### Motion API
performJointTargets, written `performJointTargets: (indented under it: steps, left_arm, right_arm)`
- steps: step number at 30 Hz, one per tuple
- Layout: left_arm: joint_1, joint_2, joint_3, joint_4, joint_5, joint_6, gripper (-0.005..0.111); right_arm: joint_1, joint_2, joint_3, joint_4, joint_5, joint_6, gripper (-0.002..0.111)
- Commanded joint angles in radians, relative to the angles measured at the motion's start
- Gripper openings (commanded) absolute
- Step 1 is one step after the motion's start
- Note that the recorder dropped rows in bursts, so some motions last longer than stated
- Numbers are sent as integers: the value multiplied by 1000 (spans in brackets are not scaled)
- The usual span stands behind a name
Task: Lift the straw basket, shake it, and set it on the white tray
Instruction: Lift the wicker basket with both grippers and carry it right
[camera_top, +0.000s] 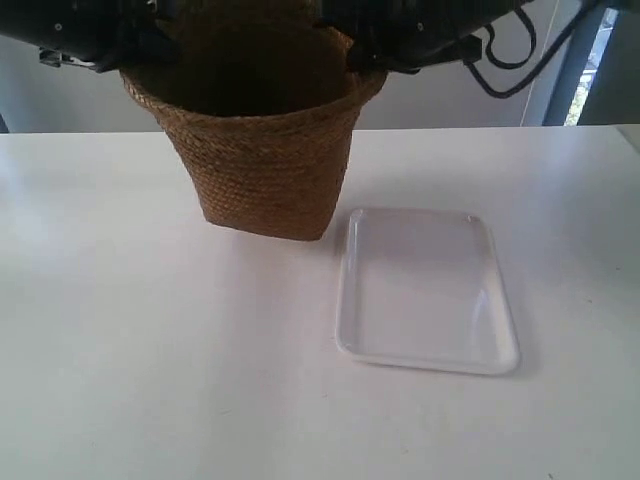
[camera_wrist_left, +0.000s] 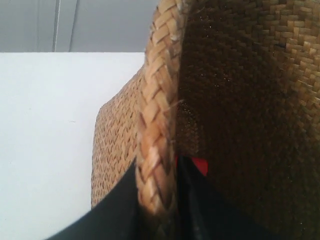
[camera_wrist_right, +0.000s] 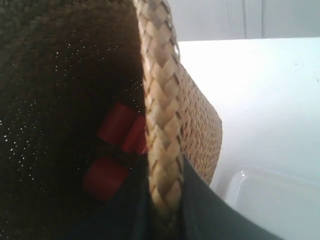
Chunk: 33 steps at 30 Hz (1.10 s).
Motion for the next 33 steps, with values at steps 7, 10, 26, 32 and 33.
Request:
performJointTargets:
  steps: [7,10,26,32,33]
  left_arm:
    - [-91,-231,204,3,-100,35,0]
    - [-91,-300,271,3,-141,35,0]
    - [-92,-580,566,-39,-215,71,0]
    - [-92,-599,566,-82,-94,69,0]
    - [-92,-599,566,-79,-80,69,0]
  right_arm:
    - [95,-204,296,-74,-185,-6,0]
    - [110,-263,386,-77,-228,-9,0]
    - [184,-459,631,-106,-333,-20,0]
    - [196,-468,631,-106,-323,-5,0]
    - [196,-468,631,-106,-321,13,0]
